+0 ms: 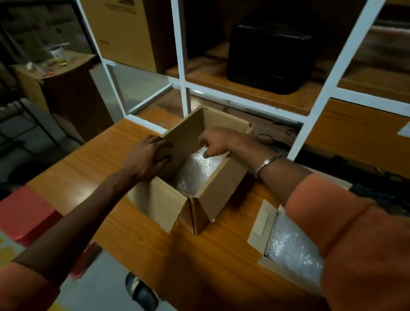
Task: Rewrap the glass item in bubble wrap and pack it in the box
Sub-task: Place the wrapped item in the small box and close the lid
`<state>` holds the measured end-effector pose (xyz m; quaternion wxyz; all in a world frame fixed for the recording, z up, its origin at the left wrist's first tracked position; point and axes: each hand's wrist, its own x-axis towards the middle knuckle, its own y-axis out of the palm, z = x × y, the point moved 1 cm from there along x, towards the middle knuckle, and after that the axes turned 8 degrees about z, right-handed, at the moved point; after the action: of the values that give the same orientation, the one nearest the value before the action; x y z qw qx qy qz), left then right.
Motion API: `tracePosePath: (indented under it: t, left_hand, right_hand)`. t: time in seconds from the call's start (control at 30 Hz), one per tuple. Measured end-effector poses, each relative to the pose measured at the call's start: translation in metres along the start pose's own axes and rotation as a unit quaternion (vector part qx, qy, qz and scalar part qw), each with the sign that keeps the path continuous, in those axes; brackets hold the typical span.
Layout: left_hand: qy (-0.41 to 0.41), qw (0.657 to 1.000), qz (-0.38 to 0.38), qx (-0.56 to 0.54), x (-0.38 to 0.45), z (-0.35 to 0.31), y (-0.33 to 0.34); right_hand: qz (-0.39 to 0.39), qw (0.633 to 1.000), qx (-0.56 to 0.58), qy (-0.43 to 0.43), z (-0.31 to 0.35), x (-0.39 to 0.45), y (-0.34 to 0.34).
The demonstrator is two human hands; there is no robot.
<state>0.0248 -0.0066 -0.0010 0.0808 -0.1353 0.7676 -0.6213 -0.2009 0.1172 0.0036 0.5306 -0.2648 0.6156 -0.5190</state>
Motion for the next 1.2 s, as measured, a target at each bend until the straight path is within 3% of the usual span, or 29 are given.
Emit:
tracePosePath:
  t: [0.13, 0.33, 0.47, 0.6, 0.7, 0.87, 0.93, 1.03, 1.1, 1.2]
  left_hand:
    - [0.03, 0.998, 0.009, -0.049, 0.004, 0.001, 0.009]
    - [0.022, 0.998, 0.041, -0.049, 0.007, 0.013, 0.009]
    - [0.03, 0.997, 0.032, -0.062, 0.008, 0.013, 0.013]
    - [0.013, 0.997, 0.048, -0.061, 0.011, 0.012, 0.009]
    - [-0.02, 0.995, 0.05, -0.082, 0.014, 0.006, 0.005]
    - [-0.017, 0.967, 0.028, -0.253, 0.037, -0.044, -0.009]
    - [0.017, 0.958, 0.025, -0.286, 0.048, -0.074, -0.013]
    - [0.066, 0.946, -0.022, -0.316, 0.064, -0.108, -0.014]
    - [0.077, 0.921, -0.014, -0.382, 0.071, -0.125, -0.017]
    - [0.129, 0.915, 0.01, -0.383, 0.077, -0.159, -0.017]
  right_hand:
    - [0.041, 0.995, -0.07, 0.049, 0.01, 0.044, 0.007]
    - [0.178, 0.97, -0.139, 0.092, 0.01, 0.086, 0.039]
    - [0.135, 0.977, -0.161, 0.034, 0.01, 0.081, 0.043]
    - [0.118, 0.99, -0.073, 0.025, 0.001, 0.066, 0.013]
    - [0.047, 0.999, -0.008, -0.018, -0.009, 0.039, -0.02]
    - [-0.034, 0.984, 0.166, -0.059, -0.03, -0.044, -0.072]
    - [-0.068, 0.963, 0.257, -0.048, -0.044, -0.074, -0.081]
    - [-0.131, 0.892, 0.433, -0.019, -0.073, -0.119, -0.08]
    - [-0.181, 0.852, 0.491, 0.017, -0.096, -0.151, -0.07]
    - [-0.267, 0.782, 0.56, 0.058, -0.13, -0.207, -0.048]
